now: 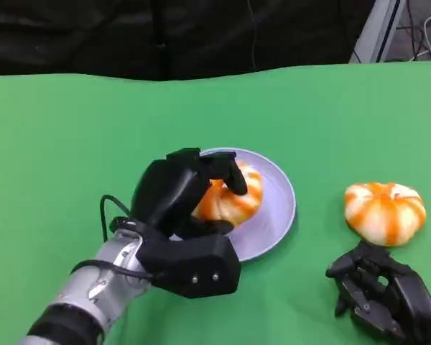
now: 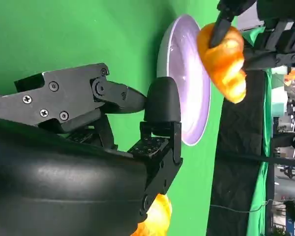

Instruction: Grasp the bread from the table and place it into the plate.

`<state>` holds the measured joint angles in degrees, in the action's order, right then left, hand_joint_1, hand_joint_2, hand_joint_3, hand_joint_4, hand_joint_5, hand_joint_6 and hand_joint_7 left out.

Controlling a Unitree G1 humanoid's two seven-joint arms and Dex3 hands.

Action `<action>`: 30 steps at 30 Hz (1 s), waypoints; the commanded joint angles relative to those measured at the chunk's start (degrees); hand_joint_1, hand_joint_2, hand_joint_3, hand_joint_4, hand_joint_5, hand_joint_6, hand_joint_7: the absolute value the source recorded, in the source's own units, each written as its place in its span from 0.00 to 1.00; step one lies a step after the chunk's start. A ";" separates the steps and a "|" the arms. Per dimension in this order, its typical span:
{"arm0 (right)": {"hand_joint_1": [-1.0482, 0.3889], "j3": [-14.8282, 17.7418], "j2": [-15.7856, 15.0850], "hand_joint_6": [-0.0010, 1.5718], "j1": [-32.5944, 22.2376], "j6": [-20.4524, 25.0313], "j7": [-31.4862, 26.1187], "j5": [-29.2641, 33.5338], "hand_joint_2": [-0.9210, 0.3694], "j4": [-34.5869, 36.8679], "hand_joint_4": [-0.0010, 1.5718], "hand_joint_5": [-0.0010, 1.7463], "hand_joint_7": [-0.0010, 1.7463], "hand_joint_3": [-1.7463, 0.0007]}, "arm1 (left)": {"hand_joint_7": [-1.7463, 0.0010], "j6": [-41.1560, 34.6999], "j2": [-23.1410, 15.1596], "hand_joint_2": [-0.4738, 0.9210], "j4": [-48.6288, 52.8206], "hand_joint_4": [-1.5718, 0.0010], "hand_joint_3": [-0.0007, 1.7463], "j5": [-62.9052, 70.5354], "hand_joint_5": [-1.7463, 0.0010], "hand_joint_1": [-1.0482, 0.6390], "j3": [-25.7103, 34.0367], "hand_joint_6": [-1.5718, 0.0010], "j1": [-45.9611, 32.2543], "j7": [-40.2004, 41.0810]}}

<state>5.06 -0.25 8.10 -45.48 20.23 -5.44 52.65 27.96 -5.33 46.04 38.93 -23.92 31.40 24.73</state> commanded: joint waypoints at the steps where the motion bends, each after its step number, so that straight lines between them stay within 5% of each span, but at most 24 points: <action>1: 0.55 0.37 -0.54 0.41 -0.25 -0.37 -0.05 -0.44 0.00 0.47 0.46 1.00 0.81 0.69 | 0.25 1.25 0.52 0.85 4.40 0.58 0.34 -0.38 0.00 0.59 -0.59 0.53 3.40 0.95; 12: 0.53 -0.31 -0.05 0.41 -1.56 0.27 -0.74 -0.18 0.00 -1.53 0.45 1.00 0.82 0.70 | 0.56 2.83 0.93 0.99 10.50 0.55 0.12 -1.58 0.17 0.56 -1.60 0.42 5.93 -1.44; 17: 0.53 -0.34 -0.18 0.40 -1.47 0.65 -0.57 -0.51 0.00 -1.76 0.45 1.00 0.83 0.70 | 0.87 2.36 0.92 1.00 11.73 0.50 0.06 -2.13 0.43 0.54 -1.56 0.34 6.45 -3.74; 19: 0.53 -0.31 -0.25 0.40 -1.36 0.66 -0.49 -0.58 0.00 -1.62 0.45 1.00 0.83 0.70 | 0.97 1.89 0.57 1.00 12.11 0.44 0.04 -1.29 0.77 0.47 -2.17 0.39 6.73 -4.12; 22: 0.53 -0.36 -0.37 0.40 -1.26 0.58 -0.81 -0.24 0.00 -1.46 0.45 1.00 0.83 0.70 | 1.00 1.46 -0.02 1.00 11.72 0.47 0.06 -0.38 0.93 0.39 -3.01 0.47 6.80 -3.86; 30: 0.54 -0.13 -0.25 0.40 -1.04 0.57 -0.03 -0.99 0.00 -1.17 0.45 1.00 0.82 0.70 | 1.00 -0.15 -1.29 1.00 8.39 0.74 0.21 -2.94 1.00 0.17 -2.26 0.72 5.93 -11.22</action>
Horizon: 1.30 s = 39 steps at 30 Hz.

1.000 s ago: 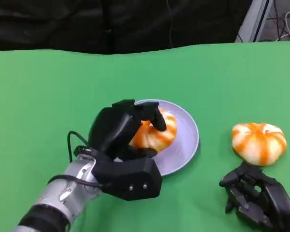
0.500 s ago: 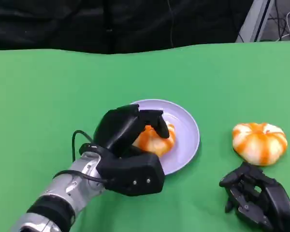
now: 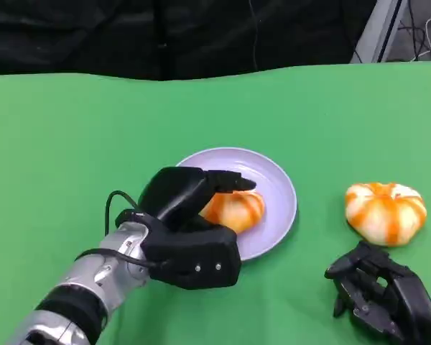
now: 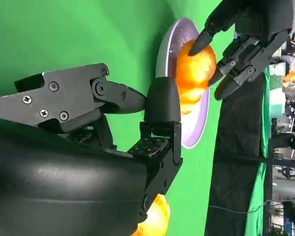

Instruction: Grasp the bread from the table and place it into the plate.

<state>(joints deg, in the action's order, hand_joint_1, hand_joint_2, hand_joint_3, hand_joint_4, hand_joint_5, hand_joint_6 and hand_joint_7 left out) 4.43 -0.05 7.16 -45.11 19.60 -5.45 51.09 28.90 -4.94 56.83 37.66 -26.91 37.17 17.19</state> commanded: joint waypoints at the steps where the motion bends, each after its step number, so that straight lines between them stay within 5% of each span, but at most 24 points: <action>1: 0.54 0.55 -0.42 0.40 -0.06 0.09 0.82 -1.14 0.00 0.48 0.46 1.00 0.82 0.70 | 1.00 -1.36 -1.79 1.00 -2.91 0.76 0.23 -1.97 1.00 0.15 0.89 0.73 -0.04 -4.37; 15: 0.51 0.73 -0.74 0.41 0.53 -0.32 0.97 -0.92 0.00 1.62 0.46 1.00 0.82 0.72 | 1.00 -4.15 -5.64 1.00 -16.40 0.82 0.46 -9.86 1.00 0.02 5.42 0.79 -5.83 -15.47; 30: 0.53 0.65 -0.76 0.41 0.50 -0.43 0.40 -0.34 0.00 1.67 0.46 1.00 0.82 0.71 | 1.00 10.82 -3.35 1.00 -18.80 0.75 0.41 -34.58 0.99 0.11 17.81 0.76 -14.81 -27.63; 39: 0.52 0.70 -0.93 0.41 0.71 -0.28 0.46 -0.38 0.00 1.91 0.45 1.00 0.82 0.71 | 0.99 10.73 0.35 1.00 -19.99 0.69 0.33 -54.82 0.98 0.13 25.60 0.73 -20.40 -45.05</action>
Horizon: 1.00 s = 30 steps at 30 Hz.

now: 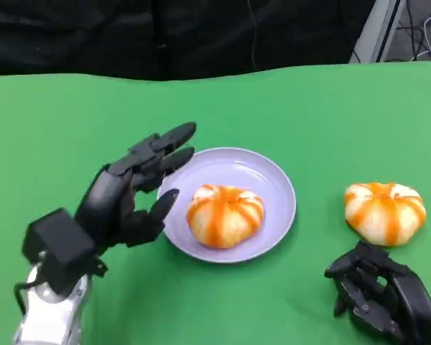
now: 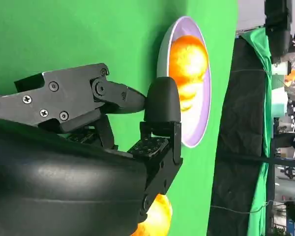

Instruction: Grasp the bread from the table and place it into the plate.

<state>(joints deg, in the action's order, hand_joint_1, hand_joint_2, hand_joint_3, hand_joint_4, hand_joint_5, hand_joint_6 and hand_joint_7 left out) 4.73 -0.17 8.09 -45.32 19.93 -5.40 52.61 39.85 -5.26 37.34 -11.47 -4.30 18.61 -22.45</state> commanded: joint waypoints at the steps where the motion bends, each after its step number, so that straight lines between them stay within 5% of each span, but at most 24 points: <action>1: 0.52 0.42 -0.81 0.41 -0.22 -0.09 0.16 -0.46 0.00 0.39 0.45 1.00 0.81 0.71 | 0.99 -0.39 0.77 1.00 -0.53 0.69 0.32 -7.00 0.99 0.14 3.72 0.73 -2.32 -7.13; 14: 0.52 0.74 -0.94 0.42 -0.22 0.00 0.74 -0.85 0.00 0.47 0.45 1.00 0.80 0.71 | 0.99 -2.62 0.97 1.00 2.71 0.61 0.27 -17.52 0.98 0.17 14.76 0.69 -9.44 -20.19; 30: 0.53 1.65 -1.63 0.41 -0.18 0.39 2.69 -1.90 0.00 0.46 0.44 1.00 0.80 0.71 | 1.00 -4.64 1.27 1.00 1.92 0.58 0.19 -21.18 0.99 0.27 23.40 0.67 -14.01 -22.67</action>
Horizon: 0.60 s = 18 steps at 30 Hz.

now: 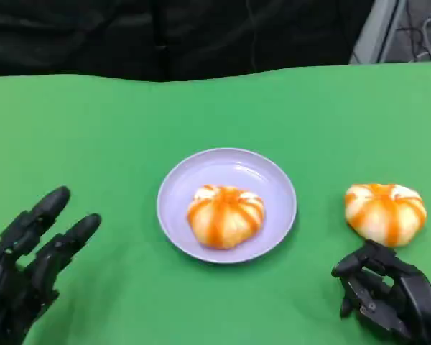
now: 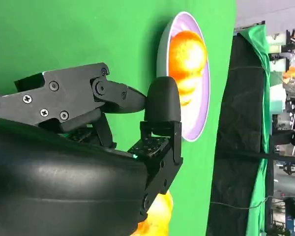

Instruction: Grasp the bread from the table and place it into the plate.

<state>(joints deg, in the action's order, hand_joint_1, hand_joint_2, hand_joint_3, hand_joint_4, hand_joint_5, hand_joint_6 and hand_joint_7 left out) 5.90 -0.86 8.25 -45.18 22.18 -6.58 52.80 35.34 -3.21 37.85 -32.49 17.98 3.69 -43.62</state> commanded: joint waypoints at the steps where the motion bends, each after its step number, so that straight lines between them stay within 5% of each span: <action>1: 0.53 0.61 -0.89 0.42 -0.32 0.26 0.62 -0.92 0.00 0.32 0.45 1.00 0.80 0.71 | 1.00 -0.68 -0.66 1.00 1.82 0.58 0.18 -0.36 0.99 0.28 1.35 0.67 1.23 -1.76; 8: 0.53 0.80 -0.85 0.42 -0.39 0.61 0.77 -1.04 0.00 0.06 0.46 1.00 0.80 0.71 | 0.99 -2.19 -0.29 1.00 3.49 0.56 0.16 0.32 0.99 0.36 2.58 0.65 2.30 -0.63; 13: 0.53 0.90 -0.76 0.42 -0.16 0.39 0.79 -1.05 0.00 0.46 0.46 1.00 0.80 0.71 | 0.99 -1.94 -0.43 0.99 5.42 0.53 0.31 2.08 0.99 0.70 2.95 0.61 3.26 1.22; 15: 0.53 0.90 -0.72 0.42 -0.17 0.52 0.84 -1.10 0.00 0.40 0.45 1.00 0.80 0.71 | 0.99 -1.85 -0.39 0.92 6.06 0.51 0.43 2.55 0.99 0.74 2.96 0.59 3.63 1.42; 18: 0.53 0.87 -0.70 0.42 -0.25 0.49 0.81 -1.06 0.00 0.28 0.45 1.00 0.80 0.71 | 0.99 -1.62 -0.33 0.89 6.51 0.50 0.47 3.07 1.00 0.75 2.99 0.57 3.87 1.64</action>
<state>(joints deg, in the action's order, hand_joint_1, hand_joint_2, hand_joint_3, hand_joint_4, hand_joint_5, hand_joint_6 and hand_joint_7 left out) 6.23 -0.83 8.24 -44.98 23.03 -6.93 52.95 33.32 -2.85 43.91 -30.03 20.42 7.04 -42.68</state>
